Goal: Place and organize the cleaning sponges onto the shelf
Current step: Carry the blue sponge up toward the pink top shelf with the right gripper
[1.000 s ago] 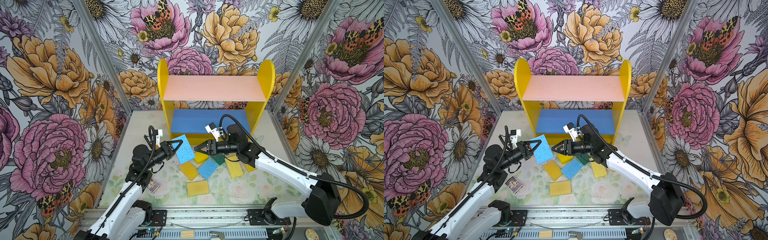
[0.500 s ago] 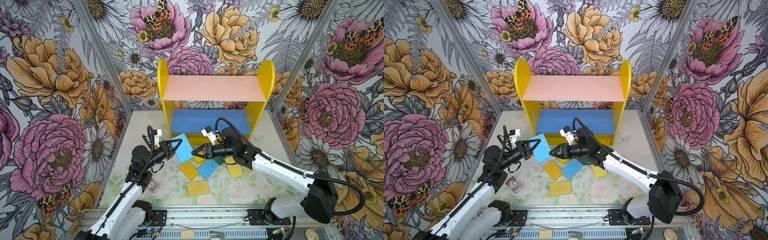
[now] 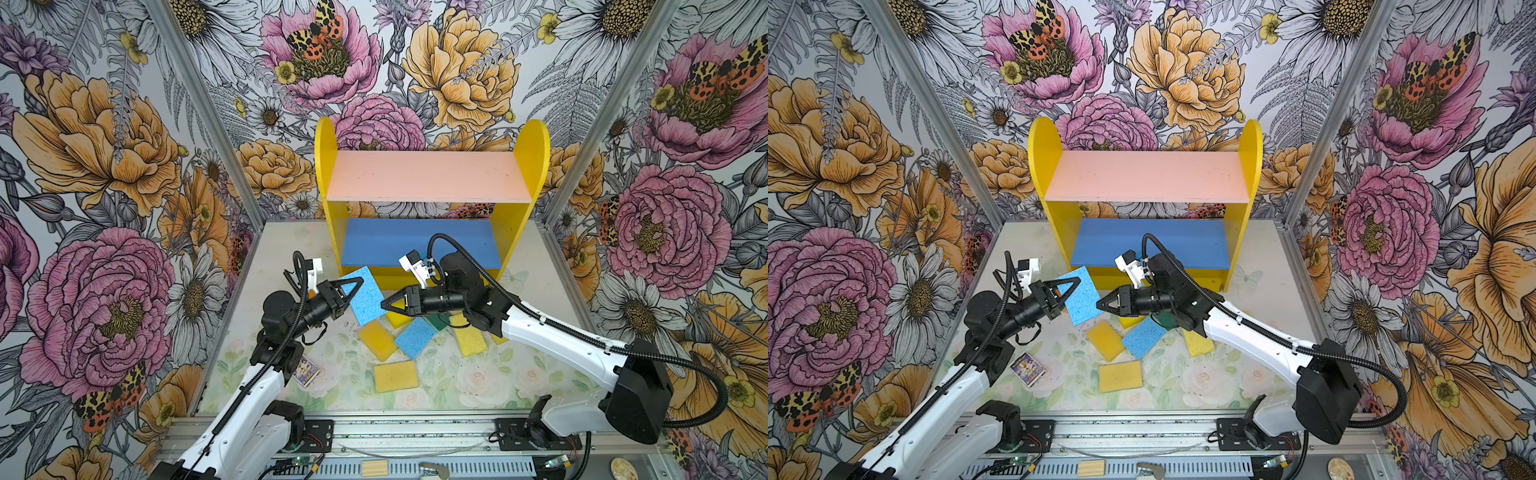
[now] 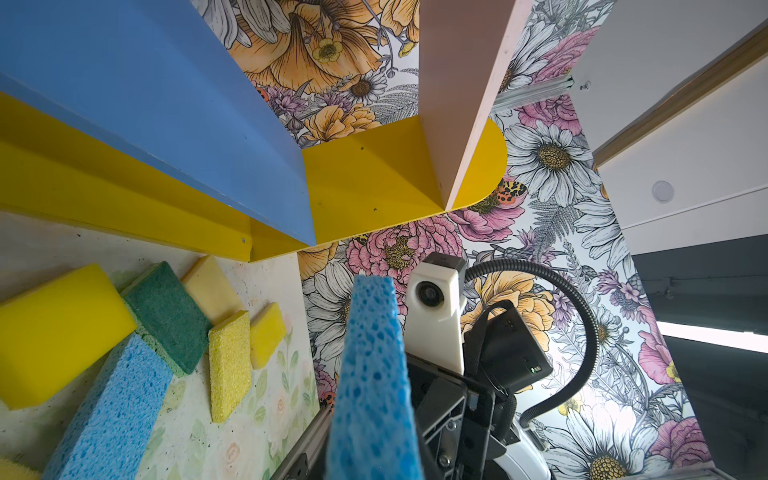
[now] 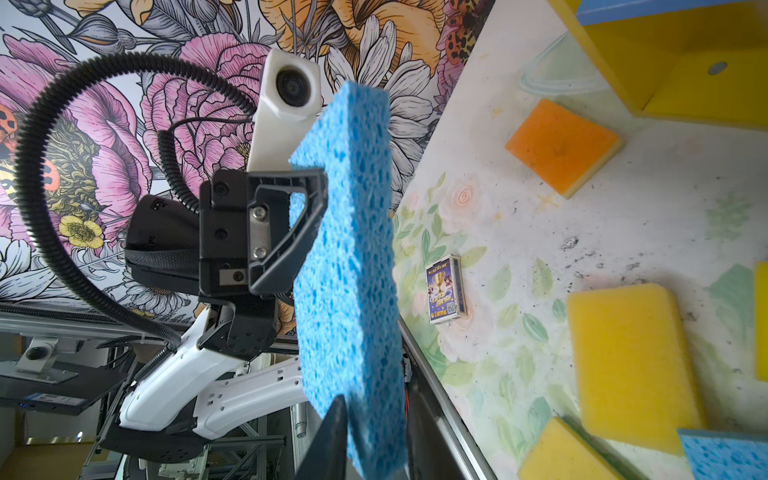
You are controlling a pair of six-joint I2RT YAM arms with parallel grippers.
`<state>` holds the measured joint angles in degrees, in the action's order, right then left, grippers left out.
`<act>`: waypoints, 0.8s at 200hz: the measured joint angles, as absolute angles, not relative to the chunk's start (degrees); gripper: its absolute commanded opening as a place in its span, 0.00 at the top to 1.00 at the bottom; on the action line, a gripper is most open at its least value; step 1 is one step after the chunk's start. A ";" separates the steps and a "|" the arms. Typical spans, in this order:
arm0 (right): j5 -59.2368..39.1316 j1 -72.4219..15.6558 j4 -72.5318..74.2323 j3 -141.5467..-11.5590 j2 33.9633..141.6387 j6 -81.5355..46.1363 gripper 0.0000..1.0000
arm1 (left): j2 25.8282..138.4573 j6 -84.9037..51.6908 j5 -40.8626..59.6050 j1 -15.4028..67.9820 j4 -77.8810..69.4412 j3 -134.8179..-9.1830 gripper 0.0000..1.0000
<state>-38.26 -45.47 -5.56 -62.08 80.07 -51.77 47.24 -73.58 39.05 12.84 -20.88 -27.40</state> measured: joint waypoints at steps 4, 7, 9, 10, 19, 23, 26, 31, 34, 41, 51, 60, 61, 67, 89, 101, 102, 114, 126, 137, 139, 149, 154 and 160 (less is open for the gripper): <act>-38.11 -45.71 -5.54 -62.11 80.14 -51.44 0.86 | 47.24 -73.58 39.11 12.82 -20.88 -27.40 0.88; -38.02 -45.84 -5.58 -62.11 80.18 -51.81 0.87 | 47.24 -73.58 39.13 12.82 -20.88 -27.40 0.88; -37.93 -45.91 -5.56 -62.13 80.18 -51.68 0.87 | 47.24 -73.58 39.18 12.82 -20.88 -27.40 0.88; -37.91 -45.95 -5.56 -62.15 80.18 -51.59 0.88 | 47.24 -73.58 39.22 12.80 -20.88 -27.40 0.88; -37.65 -46.17 -5.56 -62.19 80.29 -51.64 0.90 | 47.24 -73.58 39.33 12.64 -20.88 -27.40 0.88; -37.63 -46.19 -5.58 -62.24 80.36 -51.72 0.91 | 47.24 -73.58 39.48 12.53 -20.88 -27.40 0.87; -37.54 -46.19 -5.54 -62.26 80.38 -51.66 0.92 | 47.24 -73.58 39.53 12.45 -20.86 -27.40 0.87; -37.45 -46.22 -5.56 -62.33 80.40 -51.70 0.92 | 47.24 -73.58 39.68 12.29 -20.86 -27.40 0.87; -37.43 -46.22 -5.56 -62.33 80.40 -51.86 0.93 | 47.24 -73.58 39.79 12.19 -20.86 -27.40 0.86; -37.32 -46.22 -5.58 -62.46 80.40 -51.92 0.93 | 47.24 -73.58 39.99 11.94 -20.86 -27.40 0.83; -37.21 -46.33 -5.52 -62.74 80.40 -52.01 0.94 | 47.24 -73.38 40.36 11.51 -20.86 -27.40 0.79; -37.10 -46.54 -5.52 -62.92 80.42 -52.14 0.95 | 47.24 -73.38 40.56 11.09 -20.84 -27.40 0.73; -37.10 -46.54 -5.54 -62.94 80.42 -52.18 0.95 | 47.24 -73.58 40.56 11.03 -20.84 -27.40 0.72; -36.95 -46.78 -5.54 -62.98 80.42 -52.31 0.96 | 47.24 -73.36 40.58 10.79 -20.84 -27.40 0.67; -35.88 -47.88 -5.61 -63.02 80.42 -52.93 0.97 | 47.24 -72.82 41.25 10.00 -20.29 -27.42 0.39; -35.11 -48.49 -5.63 -63.02 80.42 -53.01 0.97 | 47.42 -72.16 42.06 9.80 -19.77 -27.59 0.22; -35.03 -48.56 -5.63 -63.02 80.40 -53.06 0.97 | 47.44 -72.14 42.11 9.78 -19.73 -27.62 0.20; -34.04 -48.88 -5.65 -63.02 80.40 -53.12 0.98 | 47.97 -71.66 43.24 9.41 -19.00 -28.32 0.03; -32.99 -49.19 -5.82 -63.07 80.42 -53.17 0.98 | 48.29 -71.02 44.40 8.62 -18.17 -29.36 0.01; -32.29 -49.32 -6.28 -63.33 80.42 -53.15 0.98 | 48.18 -70.89 45.25 7.55 -17.72 -30.17 0.01; -32.12 -49.32 -6.50 -63.44 80.42 -53.12 0.98 | 48.10 -70.78 45.43 7.31 -17.56 -30.33 0.01; -31.48 -49.32 -7.46 -64.25 80.44 -53.08 0.98 | 47.40 -70.26 46.11 5.96 -16.45 -31.05 0.01; -31.18 -49.32 -8.27 -64.95 80.51 -53.01 0.98 | 46.78 -69.84 46.33 5.17 -15.55 -31.42 0.01; -30.85 -49.32 -9.43 -66.15 80.66 -52.80 0.98 | 45.84 -68.93 46.65 4.14 -13.93 -31.97 0.01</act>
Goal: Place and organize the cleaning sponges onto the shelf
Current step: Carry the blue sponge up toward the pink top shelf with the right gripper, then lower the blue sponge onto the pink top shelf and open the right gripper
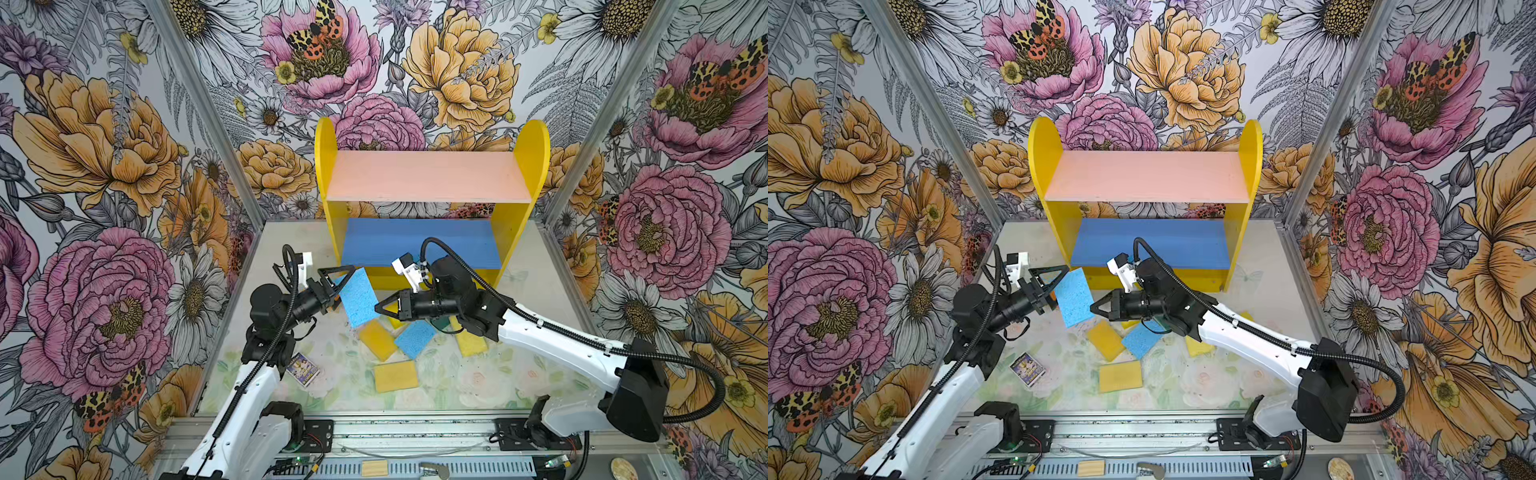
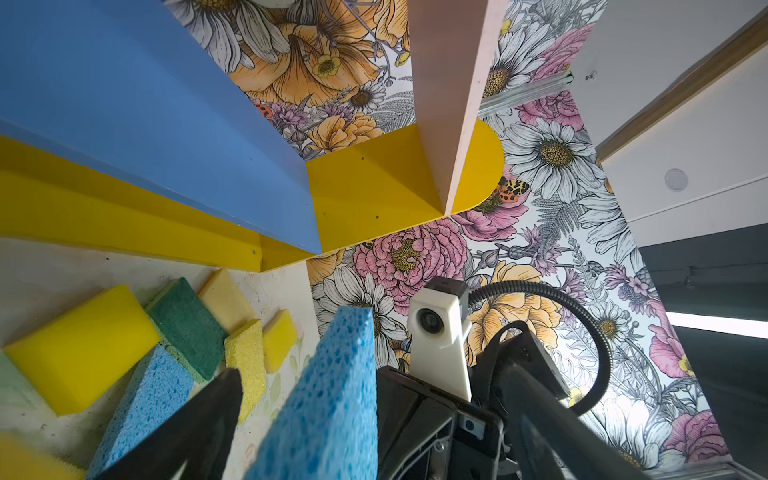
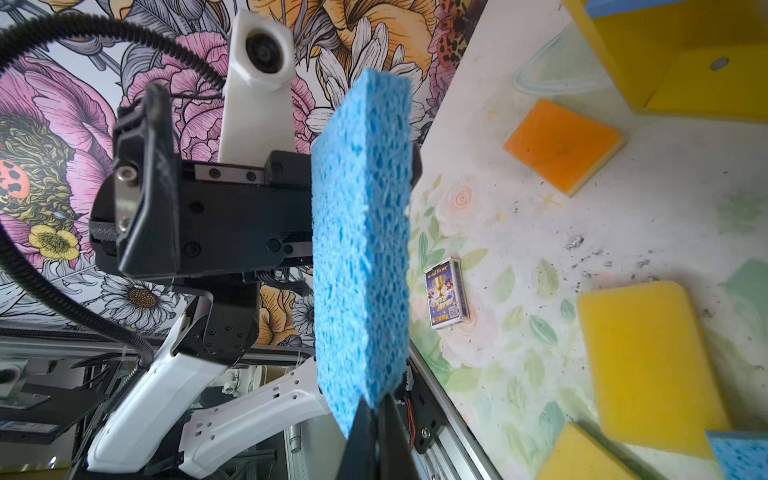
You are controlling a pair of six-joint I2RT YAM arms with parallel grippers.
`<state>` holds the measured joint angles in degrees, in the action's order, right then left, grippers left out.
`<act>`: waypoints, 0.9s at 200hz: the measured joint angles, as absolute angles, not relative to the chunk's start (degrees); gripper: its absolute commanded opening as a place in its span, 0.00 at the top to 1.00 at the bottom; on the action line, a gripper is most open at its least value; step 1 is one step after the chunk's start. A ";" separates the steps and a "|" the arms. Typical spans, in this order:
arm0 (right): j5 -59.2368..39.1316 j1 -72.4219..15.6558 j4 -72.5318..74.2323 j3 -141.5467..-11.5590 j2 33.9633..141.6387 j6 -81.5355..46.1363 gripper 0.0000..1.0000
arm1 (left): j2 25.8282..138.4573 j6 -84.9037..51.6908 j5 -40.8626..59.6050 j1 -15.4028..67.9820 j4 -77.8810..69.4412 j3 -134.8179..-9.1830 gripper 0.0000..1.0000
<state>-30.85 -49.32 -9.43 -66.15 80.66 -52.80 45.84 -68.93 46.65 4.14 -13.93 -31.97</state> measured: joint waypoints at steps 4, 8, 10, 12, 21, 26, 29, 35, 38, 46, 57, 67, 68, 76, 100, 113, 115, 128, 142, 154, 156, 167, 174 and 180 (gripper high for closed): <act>-30.61 -49.30 -10.07 -67.02 80.75 -52.60 0.98 | 45.12 -68.40 46.87 3.42 -12.75 -32.34 0.01; -30.37 -49.21 -10.61 -67.77 80.82 -52.42 0.98 | 44.31 -67.75 47.07 2.66 -11.27 -32.80 0.01; -30.30 -49.15 -10.81 -68.23 80.82 -52.42 0.98 | 43.90 -67.35 47.11 2.31 -10.59 -33.01 0.01; -30.20 -49.08 -11.09 -68.64 80.82 -52.23 0.98 | 43.42 -66.89 47.20 1.87 -9.91 -33.26 0.01; -29.93 -48.90 -12.21 -70.52 80.79 -51.79 0.98 | 41.65 -65.52 47.31 0.32 -7.14 -34.26 0.01; -29.85 -48.69 -12.73 -71.68 80.77 -51.48 0.98 | 40.64 -64.58 47.42 -0.47 -5.50 -34.87 0.01; -29.76 -48.64 -12.95 -72.23 80.75 -51.42 0.98 | 40.23 -64.25 47.46 -0.80 -4.80 -35.18 0.01; -29.56 -48.29 -13.52 -73.41 80.68 -51.09 0.98 | 39.44 -63.40 47.46 -1.41 -3.20 -35.90 0.01; -29.50 -48.05 -13.87 -74.04 80.60 -50.89 0.98 | 39.11 -63.00 47.46 -1.61 -2.61 -36.21 0.01; -29.28 -47.48 -14.76 -75.53 80.47 -50.50 0.98 | 38.41 -62.33 47.46 -1.80 -1.19 -36.99 0.01; -29.02 -46.65 -15.90 -77.49 80.36 -50.00 0.98 | 37.69 -61.36 47.46 -2.07 0.32 -37.71 0.01; -28.69 -46.00 -17.06 -79.37 80.34 -49.80 0.98 | 37.06 -60.42 47.44 -2.48 2.28 -38.15 0.01; -28.69 -45.95 -17.15 -79.53 80.34 -49.80 0.98 | 37.04 -60.38 47.46 -2.52 2.44 -38.17 0.01; -28.67 -45.12 -18.02 -81.14 80.38 -49.60 0.98 | 36.73 -59.37 47.37 -2.94 4.54 -38.72 0.01; -28.21 -43.03 -20.82 -88.64 81.89 -49.41 0.98 | 36.62 -53.47 45.52 -3.25 13.50 -42.30 0.01; -27.55 -42.04 -21.34 -94.35 84.05 -49.43 0.99 | 36.56 -50.19 44.01 -3.25 17.93 -44.47 0.01; -27.42 -41.89 -21.61 -95.29 84.44 -49.45 0.99 | 36.51 -49.71 43.77 -3.25 18.55 -44.77 0.01; -26.33 -41.08 -22.17 -101.51 87.55 -49.95 1.00 | 36.12 -47.07 42.52 -3.25 21.89 -46.04 0.01; -24.60 -40.47 -22.22 -107.53 91.35 -50.78 1.00 | 35.68 -45.15 41.56 -3.22 24.43 -46.17 0.01; -22.63 -40.32 -22.74 -112.09 94.85 -51.57 1.00 | 35.44 -43.97 41.01 -3.11 26.61 -46.17 0.01; -22.28 -40.25 -22.81 -112.81 95.42 -51.66 1.00 | 35.44 -43.81 40.91 -3.11 26.92 -46.17 0.01; -20.29 -40.14 -23.86 -116.86 98.74 -52.12 1.00 | 35.31 -42.89 40.32 -3.11 28.62 -46.15 0.01; -18.92 -40.14 -24.80 -119.72 101.10 -52.51 1.00 | 35.18 -42.41 39.94 -3.09 29.56 -46.11 0.01; -17.93 -40.14 -25.61 -121.97 102.96 -52.86 1.00 | 35.00 -41.95 39.68 -2.96 30.33 -46.09 0.01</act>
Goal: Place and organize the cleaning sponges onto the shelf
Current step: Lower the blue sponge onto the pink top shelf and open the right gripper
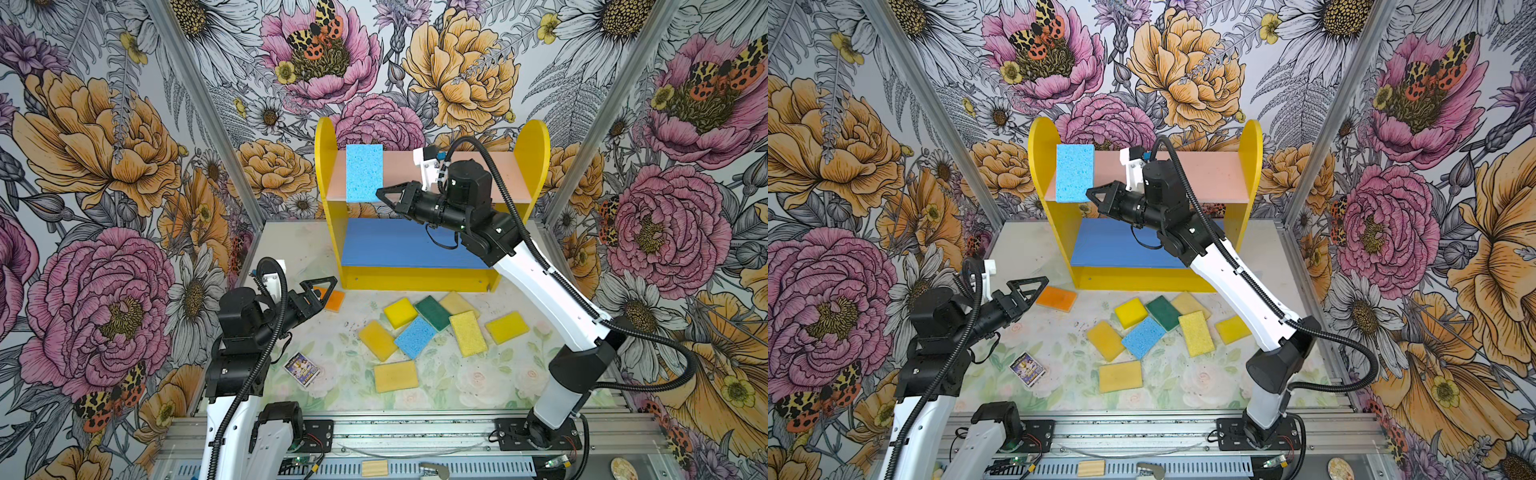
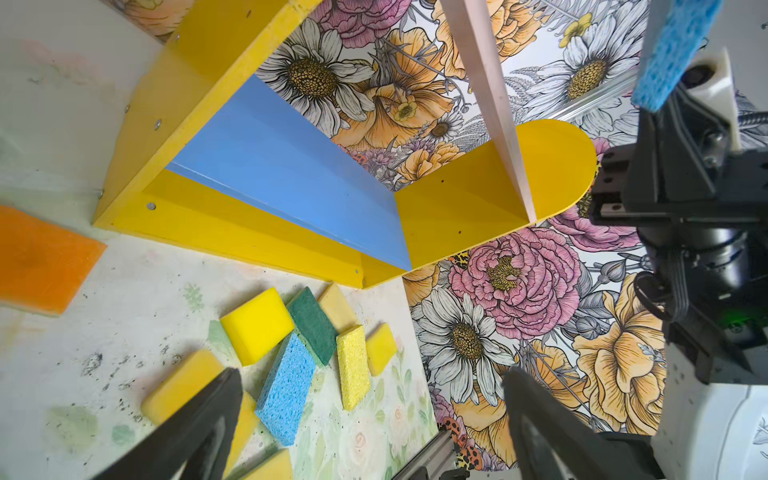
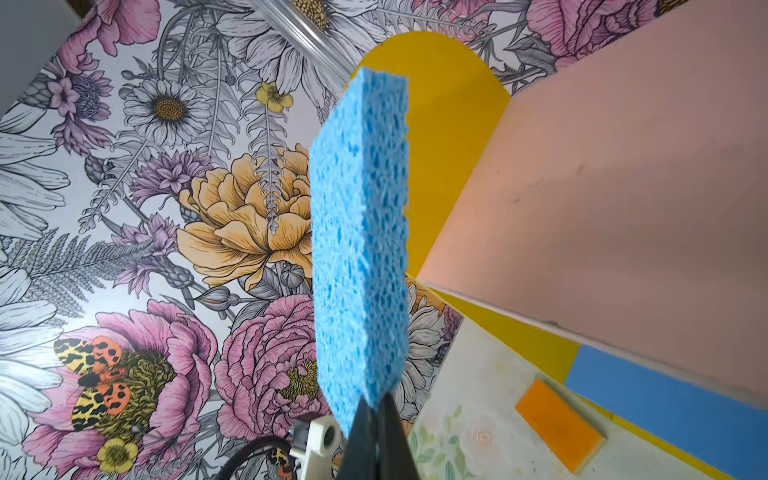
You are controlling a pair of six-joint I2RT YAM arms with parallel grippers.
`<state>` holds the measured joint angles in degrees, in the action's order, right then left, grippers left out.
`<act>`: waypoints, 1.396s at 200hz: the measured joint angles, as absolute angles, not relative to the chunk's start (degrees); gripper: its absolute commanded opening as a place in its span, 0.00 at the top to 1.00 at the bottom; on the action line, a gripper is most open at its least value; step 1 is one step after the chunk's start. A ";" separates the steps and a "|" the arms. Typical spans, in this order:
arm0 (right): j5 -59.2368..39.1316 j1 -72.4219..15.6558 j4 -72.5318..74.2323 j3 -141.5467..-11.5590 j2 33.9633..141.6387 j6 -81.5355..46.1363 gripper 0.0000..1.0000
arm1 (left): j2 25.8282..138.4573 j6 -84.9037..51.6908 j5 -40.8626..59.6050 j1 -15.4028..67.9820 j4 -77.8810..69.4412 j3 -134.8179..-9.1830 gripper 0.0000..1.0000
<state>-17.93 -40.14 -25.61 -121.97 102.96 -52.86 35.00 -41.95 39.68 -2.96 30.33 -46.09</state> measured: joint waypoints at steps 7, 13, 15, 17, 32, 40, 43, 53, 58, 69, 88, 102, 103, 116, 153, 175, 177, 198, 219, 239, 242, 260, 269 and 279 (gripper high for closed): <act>-16.73 -40.14 -26.87 -125.14 105.41 -53.12 1.00 | 34.83 -41.52 39.33 -2.81 31.22 -46.06 0.01; -15.81 -40.14 -27.88 -128.05 107.66 -53.21 1.00 | 34.63 -41.28 39.18 -2.74 31.86 -46.06 0.01; -15.59 -40.14 -28.36 -128.84 108.18 -53.23 1.00 | 34.54 -41.19 39.09 -2.70 32.01 -46.06 0.01; -15.29 -40.14 -28.73 -129.91 108.88 -53.39 1.00 | 34.52 -41.01 39.03 -2.61 32.25 -46.06 0.01; -13.65 -40.14 -31.24 -137.16 114.10 -53.65 1.00 | 34.17 -40.25 38.63 -2.20 33.30 -46.06 0.01; -12.88 -40.14 -32.29 -140.07 116.20 -53.91 1.00 | 34.09 -39.97 38.50 -1.96 33.82 -46.06 0.01; -12.58 -40.14 -32.69 -141.16 116.95 -54.08 1.00 | 34.09 -39.83 38.46 -1.85 34.06 -46.06 0.01; -11.88 -40.14 -33.61 -143.61 118.85 -54.46 1.00 | 34.11 -39.31 38.15 -1.54 34.83 -46.06 0.01; -11.57 -40.14 -34.06 -144.83 119.74 -54.70 1.00 | 34.09 -38.96 38.04 -1.39 35.31 -46.06 0.01; -10.92 -40.14 -34.54 -146.45 121.05 -55.16 1.00 | 34.09 -38.33 37.67 -1.08 36.27 -46.06 0.01; -10.24 -40.14 -35.51 -148.29 122.72 -56.10 1.00 | 34.04 -37.06 36.91 -0.58 37.80 -46.09 0.01; -10.07 -40.14 -35.86 -149.36 123.63 -56.58 1.00 | 33.82 -36.40 36.42 -0.38 38.79 -46.09 0.01; -10.04 -40.14 -35.86 -149.40 123.68 -56.58 1.00 | 33.80 -36.36 36.38 -0.36 38.83 -46.09 0.01; -10.09 -40.14 -36.01 -150.54 124.66 -57.14 1.00 | 33.69 -35.70 36.10 -0.16 39.40 -46.09 0.01; -10.07 -40.14 -36.25 -152.97 126.85 -58.15 1.00 | 33.67 -34.54 35.57 -0.10 40.27 -46.09 0.01; -10.09 -40.03 -36.25 -154.32 127.70 -58.78 1.00 | 33.67 -34.06 35.55 -0.10 40.77 -46.09 0.01; -10.09 -40.03 -36.25 -154.47 127.81 -58.96 1.00 | 33.67 -34.06 35.53 -0.10 40.82 -46.09 0.01; -10.13 -40.03 -36.16 -156.07 128.92 -59.59 1.00 | 33.67 -33.82 35.53 0.10 41.41 -46.09 0.01; -10.35 -40.05 -36.10 -156.77 129.47 -60.12 0.97 | 33.67 -33.45 35.51 0.19 42.02 -46.09 0.01; -10.52 -40.03 -35.97 -156.83 129.51 -60.51 0.89 | 33.67 -33.15 35.42 0.32 42.26 -46.09 0.01; -10.52 -40.03 -35.94 -156.83 129.51 -60.60 0.87 | 33.69 -33.08 35.42 0.34 42.26 -46.09 0.01; -10.55 -40.05 -35.94 -156.83 129.54 -60.71 0.81 | 33.74 -32.77 35.35 0.38 42.44 -46.09 0.01; -10.52 -40.03 -35.92 -156.83 129.54 -60.86 0.81 | 33.74 -32.58 35.33 0.38 42.65 -46.09 0.01; -10.52 -40.03 -35.90 -156.83 129.54 -60.84 0.80 | 33.74 -32.51 35.33 0.38 42.87 -46.09 0.01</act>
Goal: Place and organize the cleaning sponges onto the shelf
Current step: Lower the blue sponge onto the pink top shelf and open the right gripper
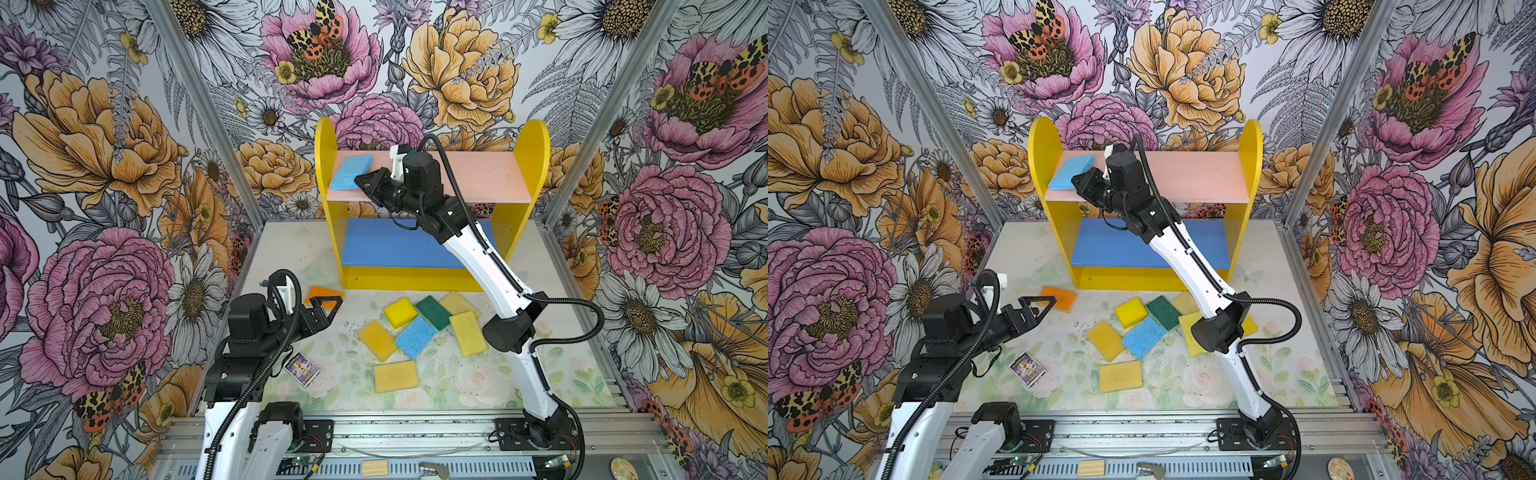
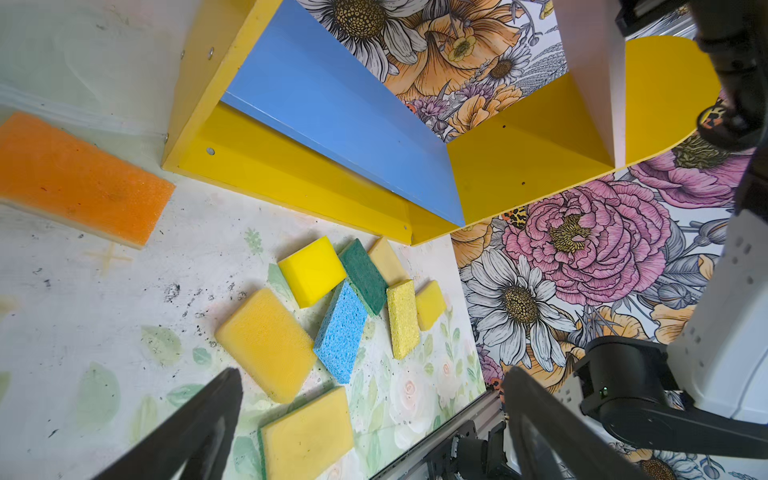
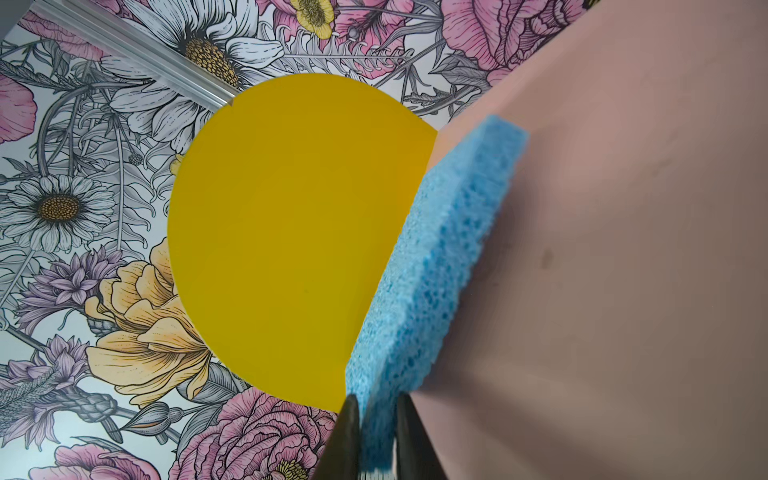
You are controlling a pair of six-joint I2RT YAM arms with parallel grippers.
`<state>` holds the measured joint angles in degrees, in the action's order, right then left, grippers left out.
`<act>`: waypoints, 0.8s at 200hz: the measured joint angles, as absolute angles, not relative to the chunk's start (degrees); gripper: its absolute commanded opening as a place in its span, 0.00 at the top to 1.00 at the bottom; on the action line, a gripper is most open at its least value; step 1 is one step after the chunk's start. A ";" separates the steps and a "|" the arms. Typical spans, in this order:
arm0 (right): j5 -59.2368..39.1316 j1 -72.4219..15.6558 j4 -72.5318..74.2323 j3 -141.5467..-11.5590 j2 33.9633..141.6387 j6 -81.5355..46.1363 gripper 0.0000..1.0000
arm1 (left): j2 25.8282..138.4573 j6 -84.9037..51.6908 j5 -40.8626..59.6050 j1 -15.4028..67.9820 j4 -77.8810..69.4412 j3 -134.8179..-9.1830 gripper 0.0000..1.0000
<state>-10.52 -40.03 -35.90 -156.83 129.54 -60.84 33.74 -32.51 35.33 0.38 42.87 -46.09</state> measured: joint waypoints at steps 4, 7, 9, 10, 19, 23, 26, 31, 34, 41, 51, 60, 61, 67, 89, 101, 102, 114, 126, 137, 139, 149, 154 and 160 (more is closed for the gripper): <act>-10.55 -40.03 -35.88 -156.83 129.54 -60.84 0.80 | 33.74 -32.49 35.33 0.38 42.96 -46.09 0.01; -10.52 -40.03 -35.86 -156.83 129.54 -60.86 0.80 | 33.76 -32.42 35.33 0.40 43.07 -46.11 0.01; -10.52 -40.03 -35.83 -156.83 129.56 -60.86 0.79 | 33.78 -32.42 35.33 0.40 43.13 -46.11 0.01; -10.52 -40.03 -35.83 -156.83 129.56 -60.86 0.79 | 33.78 -32.40 35.31 0.43 43.16 -46.11 0.01; -10.55 -40.03 -35.77 -156.83 129.58 -60.86 0.77 | 33.80 -32.38 35.31 0.49 43.31 -46.11 0.01; -10.55 -40.01 -35.77 -156.83 129.58 -60.90 0.76 | 33.82 -32.38 35.31 0.56 43.38 -46.11 0.01; -10.59 -39.97 -35.77 -156.83 129.58 -60.86 0.75 | 33.85 -32.38 35.31 0.60 43.44 -46.11 0.01; -10.68 -39.92 -35.77 -156.83 129.58 -60.90 0.74 | 33.85 -32.38 35.29 0.62 43.55 -46.13 0.01; -10.74 -39.90 -35.75 -156.83 129.58 -60.88 0.72 | 33.85 -32.38 35.29 0.64 43.57 -46.13 0.01; -10.76 -39.81 -35.68 -156.83 129.58 -60.95 0.69 | 33.85 -32.36 35.29 0.64 43.57 -46.13 0.01; -10.76 -39.70 -35.42 -156.81 129.58 -60.88 0.62 | 33.85 -32.36 35.29 0.64 43.59 -46.13 0.01; -10.72 -39.66 -35.09 -156.62 129.56 -60.75 0.56 | 33.85 -32.36 35.29 0.64 43.59 -46.13 0.01; -10.72 -39.66 -35.05 -156.57 129.54 -60.82 0.56 | 33.85 -32.36 35.29 0.64 43.59 -46.13 0.01; -10.85 -39.66 -34.54 -156.20 129.43 -60.77 0.51 | 33.85 -32.36 35.29 0.64 43.59 -46.13 0.01; -11.11 -39.83 -32.93 -154.78 128.44 -60.36 0.43 | 33.85 -32.18 35.22 0.62 43.68 -46.19 0.01; -11.14 -39.81 -32.56 -154.23 128.09 -59.96 0.43 | 33.85 -31.97 35.07 0.64 43.75 -46.30 0.01; -11.11 -39.81 -32.53 -154.21 128.05 -59.94 0.43 | 33.85 -31.97 35.09 0.62 43.77 -46.33 0.01; -10.79 -39.90 -32.49 -153.99 127.94 -59.48 0.42 | 33.85 -31.94 35.03 0.64 43.79 -46.59 0.01; -10.24 -40.10 -32.51 -153.91 127.83 -58.85 0.42 | 33.82 -31.90 34.92 0.64 43.79 -46.85 0.01; -9.72 -40.27 -32.51 -153.91 127.83 -58.19 0.42 | 33.82 -31.59 34.89 0.62 43.81 -46.96 0.01; -9.65 -40.29 -32.51 -153.91 127.83 -58.08 0.42 | 33.82 -31.51 34.89 0.62 43.81 -46.96 0.01; -9.32 -40.42 -32.51 -153.91 127.83 -57.54 0.42 | 33.82 -31.48 34.87 0.64 43.92 -46.96 0.01; -9.21 -40.47 -32.53 -153.91 127.83 -57.36 0.42 | 33.82 -31.48 34.87 0.62 43.97 -46.96 0.01; -9.15 -40.49 -32.51 -153.91 127.83 -57.28 0.42 | 33.82 -31.48 34.87 0.62 43.99 -46.96 0.01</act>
